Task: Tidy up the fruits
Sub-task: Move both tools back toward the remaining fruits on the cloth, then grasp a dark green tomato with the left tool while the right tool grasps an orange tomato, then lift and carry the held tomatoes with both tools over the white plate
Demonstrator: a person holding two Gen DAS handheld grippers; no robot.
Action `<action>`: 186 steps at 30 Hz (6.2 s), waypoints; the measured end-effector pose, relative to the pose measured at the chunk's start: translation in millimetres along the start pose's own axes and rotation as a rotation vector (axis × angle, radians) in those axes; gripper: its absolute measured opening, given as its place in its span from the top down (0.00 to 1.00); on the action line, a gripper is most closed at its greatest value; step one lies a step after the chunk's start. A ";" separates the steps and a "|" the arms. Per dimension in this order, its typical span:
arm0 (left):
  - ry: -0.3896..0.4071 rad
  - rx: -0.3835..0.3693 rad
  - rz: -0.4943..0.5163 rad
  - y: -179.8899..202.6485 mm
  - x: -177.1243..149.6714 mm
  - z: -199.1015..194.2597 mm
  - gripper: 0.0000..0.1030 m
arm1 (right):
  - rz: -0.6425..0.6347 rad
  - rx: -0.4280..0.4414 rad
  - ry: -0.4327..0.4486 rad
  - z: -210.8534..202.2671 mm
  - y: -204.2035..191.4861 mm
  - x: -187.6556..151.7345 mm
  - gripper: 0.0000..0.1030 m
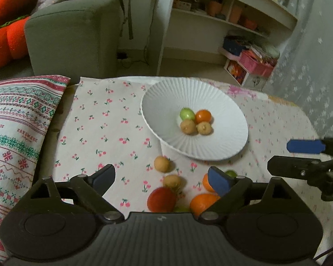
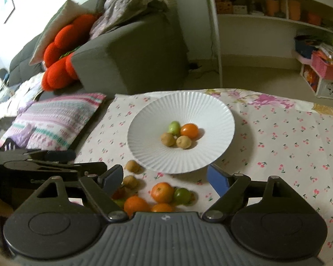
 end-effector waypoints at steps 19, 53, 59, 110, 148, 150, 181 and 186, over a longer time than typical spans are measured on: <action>-0.077 0.029 0.182 20.5 -50.1 17.2 0.30 | -0.168 -0.087 -0.117 25.6 -12.1 -14.5 0.31; -0.133 0.016 0.201 43.4 -68.2 50.2 0.75 | -0.344 -0.118 -0.263 72.0 -29.2 -35.5 0.51; -0.124 0.024 0.220 44.6 -68.3 50.2 0.85 | -0.351 -0.111 -0.271 82.8 -32.2 -34.8 0.56; -0.034 0.039 0.187 39.9 -51.5 22.5 0.87 | -0.193 -0.026 -0.147 45.9 -19.0 -16.0 0.68; 0.098 0.082 0.017 15.2 4.0 9.8 0.87 | -0.105 -0.206 0.061 22.0 -13.6 0.5 0.68; 0.096 0.079 0.005 13.4 7.1 12.3 0.87 | -0.102 -0.213 0.067 21.7 -11.0 2.1 0.68; 0.064 0.023 0.127 25.8 43.5 67.8 0.87 | -0.095 -0.101 -0.016 70.9 13.0 22.0 0.67; 0.067 0.019 0.127 25.4 43.8 66.8 0.86 | -0.140 -0.092 -0.025 80.4 5.3 20.8 0.67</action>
Point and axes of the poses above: each gripper's, at about its wrist camera, not at the fingertips, and z roughly the way its jaws point, y to its right, x to its top, the point moved 2 cm from there along z, roughly the way its jaws point, and after that the axes turned 13 degrees about -y, right-handed, at the moved point
